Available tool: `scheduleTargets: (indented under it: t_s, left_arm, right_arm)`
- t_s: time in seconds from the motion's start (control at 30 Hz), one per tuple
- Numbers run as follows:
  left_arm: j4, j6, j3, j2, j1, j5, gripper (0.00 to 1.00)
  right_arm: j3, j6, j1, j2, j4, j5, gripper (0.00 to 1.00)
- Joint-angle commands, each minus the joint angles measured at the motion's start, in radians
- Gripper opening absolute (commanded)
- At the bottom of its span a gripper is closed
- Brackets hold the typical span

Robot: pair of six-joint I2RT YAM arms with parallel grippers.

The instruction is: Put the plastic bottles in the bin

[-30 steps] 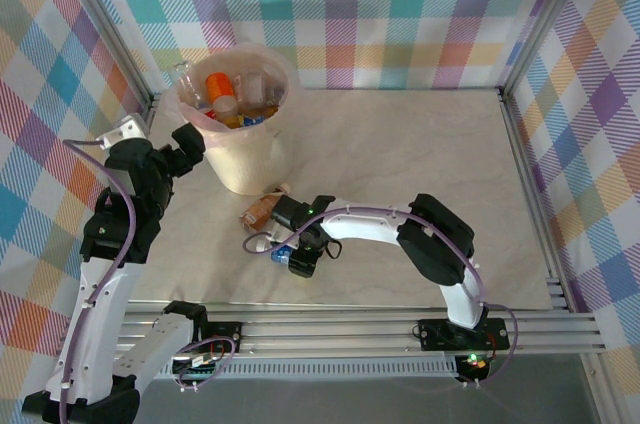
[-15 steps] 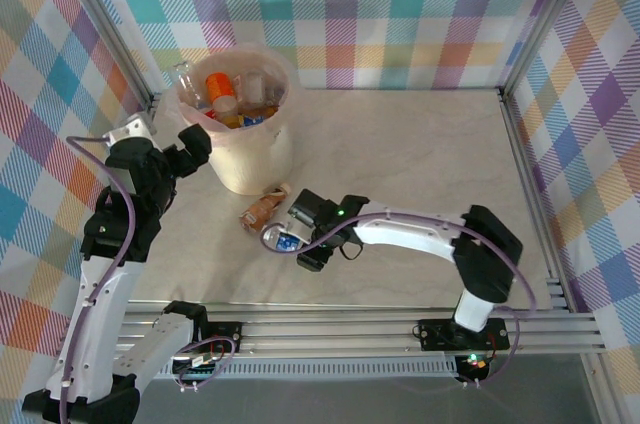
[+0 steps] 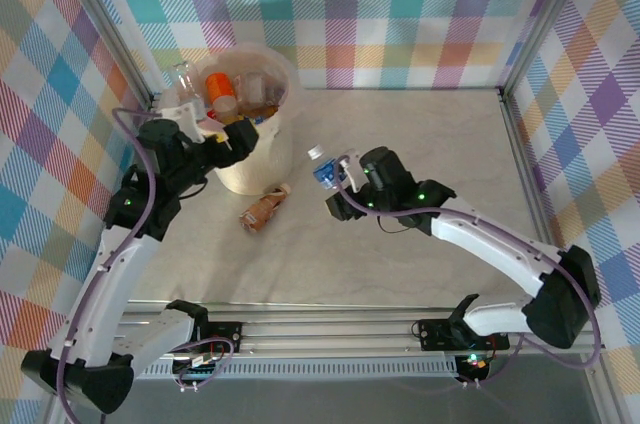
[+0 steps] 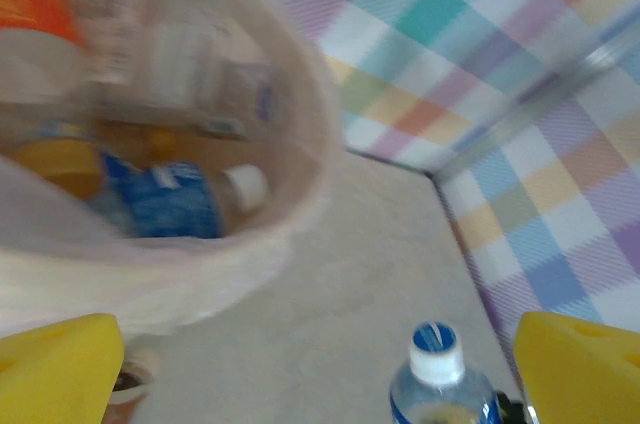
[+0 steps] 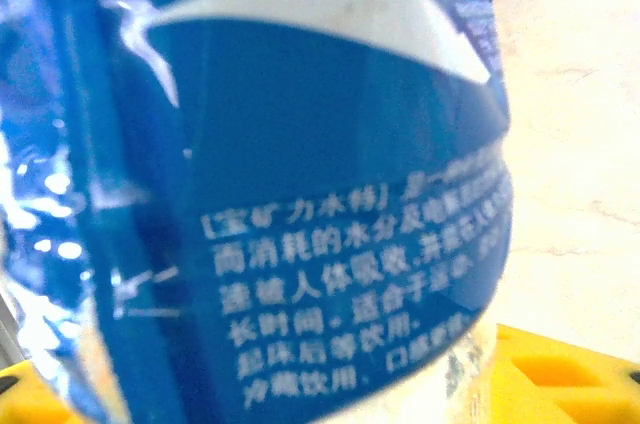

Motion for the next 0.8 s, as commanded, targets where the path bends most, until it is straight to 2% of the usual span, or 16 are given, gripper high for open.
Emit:
scheduleTargets:
  t_s: [0.0,0.17,0.37,0.5,0.77]
  left_arm:
    - [0.102,-0.025,0.021,0.053,-0.082,0.090,0.98]
    - [0.199,-0.036,0.072,0.188,-0.205,0.188,0.94]
    - [0.179,0.002,0.154,0.311,-0.319,0.203,0.94]
    - [0.176,0.001,0.177,0.357,-0.348,0.217,0.92]
    - [0.175,-0.010,0.182,0.383,-0.360,0.223,0.79]
  right_arm:
    - [-0.033,0.078,-0.013,-0.058,0.122,-0.056,0.59]
    - [-0.051,0.101,-0.020,-0.103,0.182,-0.062,0.59]
    - [-0.050,0.110,-0.022,-0.127,0.224,-0.059,0.59]
    - [-0.048,0.117,-0.022,-0.139,0.256,-0.059,0.59]
    - [-0.033,0.130,-0.023,-0.141,0.281,-0.059,0.61]
